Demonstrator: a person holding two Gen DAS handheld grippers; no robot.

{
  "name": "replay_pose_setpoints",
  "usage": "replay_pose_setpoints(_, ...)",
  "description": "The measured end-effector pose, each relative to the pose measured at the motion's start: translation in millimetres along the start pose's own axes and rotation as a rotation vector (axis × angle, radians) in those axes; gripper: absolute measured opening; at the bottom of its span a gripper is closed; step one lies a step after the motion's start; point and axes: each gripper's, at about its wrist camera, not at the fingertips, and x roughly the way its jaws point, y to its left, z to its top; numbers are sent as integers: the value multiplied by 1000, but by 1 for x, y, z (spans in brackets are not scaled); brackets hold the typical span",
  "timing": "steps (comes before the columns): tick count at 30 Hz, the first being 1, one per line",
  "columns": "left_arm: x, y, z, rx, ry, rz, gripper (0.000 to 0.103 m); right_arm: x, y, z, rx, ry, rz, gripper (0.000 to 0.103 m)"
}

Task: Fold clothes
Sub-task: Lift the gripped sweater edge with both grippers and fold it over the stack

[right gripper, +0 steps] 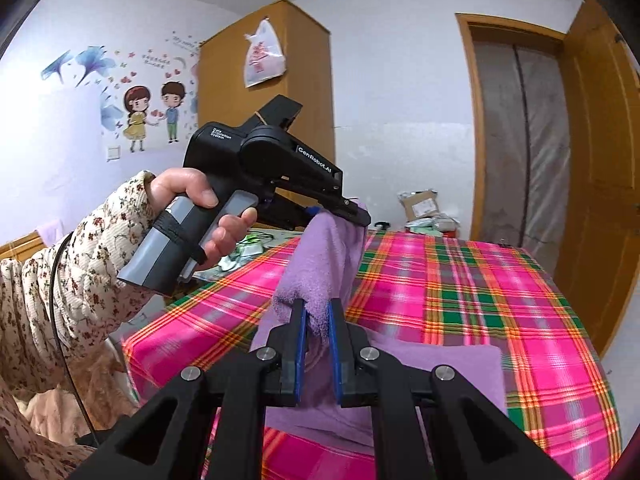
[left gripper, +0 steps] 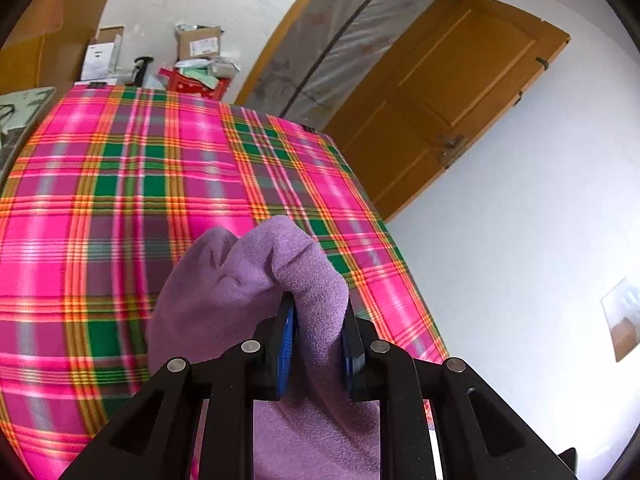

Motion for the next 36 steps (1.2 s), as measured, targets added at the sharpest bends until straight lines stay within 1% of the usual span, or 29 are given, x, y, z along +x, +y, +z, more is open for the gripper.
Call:
replay_pose_setpoints(10,46,-29,3,32,68,-12,20,-15,-40,-14,65,21,-74,10)
replay_pose_setpoints(17,82,-49,3,52,118,-4,20,-20,-65,-25,103,38,-121,9)
replay_pose_setpoints(22,105,-55,4,57,154,6,20,-19,-83,-35,130,69,-158,9)
replay_pose_setpoints(29,148,-56,-1,43,234,32,20,-17,-101,-52,171,115,-199,8)
replay_pose_setpoints(36,172,-58,-8,42,280,52,20,-11,-113,-64,202,152,-215,7)
